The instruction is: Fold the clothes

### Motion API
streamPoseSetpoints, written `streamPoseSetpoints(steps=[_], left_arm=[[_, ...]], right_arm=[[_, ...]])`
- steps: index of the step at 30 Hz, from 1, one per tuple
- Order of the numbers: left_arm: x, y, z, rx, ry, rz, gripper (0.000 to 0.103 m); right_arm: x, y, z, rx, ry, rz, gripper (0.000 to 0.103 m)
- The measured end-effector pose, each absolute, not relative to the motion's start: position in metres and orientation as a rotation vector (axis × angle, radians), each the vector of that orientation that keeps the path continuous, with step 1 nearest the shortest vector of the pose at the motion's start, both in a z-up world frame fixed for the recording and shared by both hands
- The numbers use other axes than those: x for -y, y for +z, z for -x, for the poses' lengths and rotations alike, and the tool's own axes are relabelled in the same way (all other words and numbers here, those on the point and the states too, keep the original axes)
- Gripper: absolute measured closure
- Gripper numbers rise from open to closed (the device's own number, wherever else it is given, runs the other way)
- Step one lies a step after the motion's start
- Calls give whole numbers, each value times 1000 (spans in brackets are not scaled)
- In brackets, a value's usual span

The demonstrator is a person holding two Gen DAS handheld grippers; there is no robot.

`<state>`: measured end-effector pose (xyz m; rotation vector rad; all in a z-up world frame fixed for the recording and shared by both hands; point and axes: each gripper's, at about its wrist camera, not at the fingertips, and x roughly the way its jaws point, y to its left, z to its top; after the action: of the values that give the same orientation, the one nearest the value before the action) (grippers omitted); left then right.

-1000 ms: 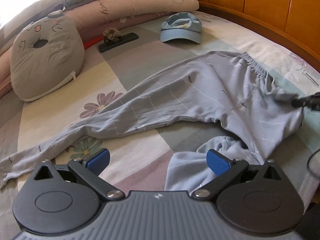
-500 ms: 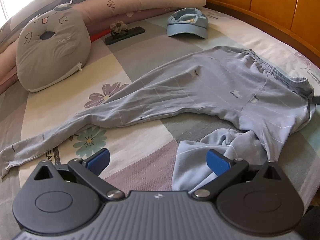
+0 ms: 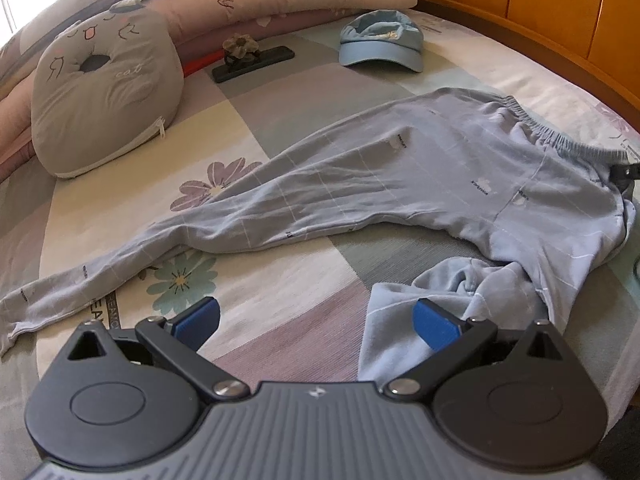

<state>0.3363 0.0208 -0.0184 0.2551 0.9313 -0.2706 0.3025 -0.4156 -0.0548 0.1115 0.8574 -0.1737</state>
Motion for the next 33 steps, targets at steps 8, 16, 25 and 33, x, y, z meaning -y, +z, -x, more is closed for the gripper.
streamPoseSetpoints(steps=[8,16,25,33], left_arm=[[-17,-20,-342,-932,-292,-255,1],[-13,-21,-339,-935,-303,-273,1],[-8,-22,-337,-967,-253,-278,1],[4,-24,-348,-991,-254,-316,1]], right_arm=[[428,-46,-298,-833,-255,-169,69],[388,-26,-309,-759,-66,-96,68],[421,-52,-402,-872,-29,-56,81],[385,-71,-403,-931,149,96,80]])
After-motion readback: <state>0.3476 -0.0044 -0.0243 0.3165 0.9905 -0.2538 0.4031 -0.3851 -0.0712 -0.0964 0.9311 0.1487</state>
